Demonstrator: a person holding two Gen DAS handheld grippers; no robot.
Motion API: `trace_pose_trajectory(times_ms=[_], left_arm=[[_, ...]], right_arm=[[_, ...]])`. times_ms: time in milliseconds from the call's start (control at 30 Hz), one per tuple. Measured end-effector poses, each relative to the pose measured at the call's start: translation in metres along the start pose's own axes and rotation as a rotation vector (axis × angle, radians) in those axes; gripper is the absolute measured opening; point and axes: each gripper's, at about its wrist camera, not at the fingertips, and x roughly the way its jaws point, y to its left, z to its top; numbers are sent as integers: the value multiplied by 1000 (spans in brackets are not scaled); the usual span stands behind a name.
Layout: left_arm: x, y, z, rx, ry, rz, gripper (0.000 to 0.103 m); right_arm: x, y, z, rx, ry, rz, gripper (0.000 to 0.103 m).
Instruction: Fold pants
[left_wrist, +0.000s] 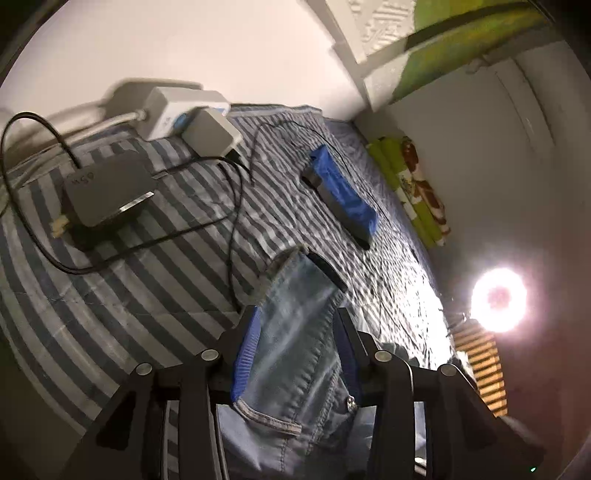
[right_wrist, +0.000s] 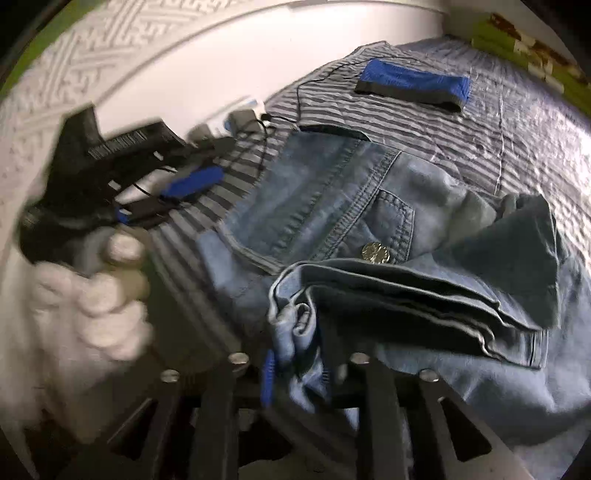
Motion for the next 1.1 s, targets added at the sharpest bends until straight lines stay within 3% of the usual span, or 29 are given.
trace_pose_trajectory(times_ms=[133,233,367,400,567,867,933,967,1033,1067,1100], left_arm=[[6,-24,-13,79,49,-23,46],[6,-49,-31,195,93,-63,53],[12,-70,-58,286,172,-103,60],[15,-74,-62,302,184,-100,60],[24,-84,-87,398,247,-59,65],[23,-77,-105,465,291,-14,68],[24,-80,-108,492,294,-1,68],[24,-81,-110,507,294,4,68],[24,-83,-114,528,294,9,67],[24,-85,-115,538,294,9,67],[24,-86,-116,545,292,11,67]], right_arm=[[-41,-3,-6,49,-13,151,47],[-82,-16,-15,49,-55,196,49],[-113,-86,-8,149,-140,49,55],[-111,-119,-4,237,-136,8,55],[-75,-203,3,489,-64,31,56],[-26,-206,-2,571,31,176,56],[-22,-199,-2,539,52,155,57],[-21,-196,-1,519,60,142,56],[-22,-192,1,497,70,133,42],[-22,-191,2,495,84,143,21],[-23,-191,4,500,88,163,12]])
